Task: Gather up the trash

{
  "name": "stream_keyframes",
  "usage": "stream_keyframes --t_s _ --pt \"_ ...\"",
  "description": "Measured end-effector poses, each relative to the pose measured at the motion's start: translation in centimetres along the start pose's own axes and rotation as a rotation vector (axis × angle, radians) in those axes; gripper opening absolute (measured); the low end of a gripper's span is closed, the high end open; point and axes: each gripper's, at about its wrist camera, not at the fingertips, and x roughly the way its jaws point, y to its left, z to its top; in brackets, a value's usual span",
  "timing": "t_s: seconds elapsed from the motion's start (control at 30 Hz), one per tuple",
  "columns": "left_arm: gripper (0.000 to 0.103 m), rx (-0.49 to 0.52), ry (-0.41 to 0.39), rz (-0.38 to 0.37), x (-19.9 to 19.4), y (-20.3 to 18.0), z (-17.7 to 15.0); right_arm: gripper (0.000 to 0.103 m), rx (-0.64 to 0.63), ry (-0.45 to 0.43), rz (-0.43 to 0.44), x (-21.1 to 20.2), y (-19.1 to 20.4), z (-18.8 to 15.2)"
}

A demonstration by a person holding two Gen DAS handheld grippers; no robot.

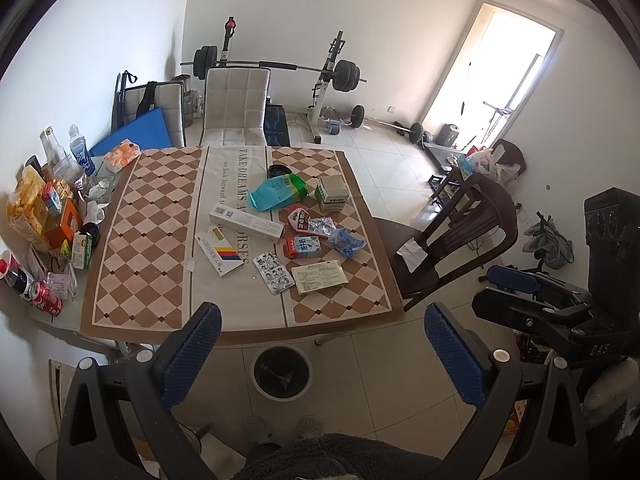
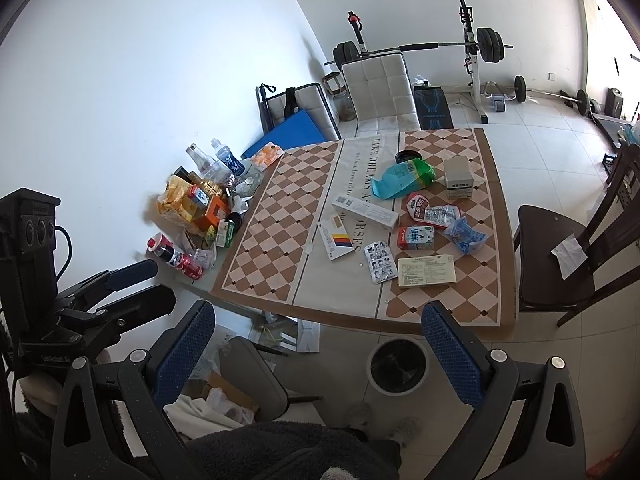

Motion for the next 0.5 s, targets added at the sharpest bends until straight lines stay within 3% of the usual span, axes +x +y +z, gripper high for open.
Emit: stream_keyframes --t_s 0.5 --pt "0.103 0.012 0.007 -0.01 -0.5 -0.7 0.4 0.103 0.006 0.001 0.003 1.0 1.3 0.0"
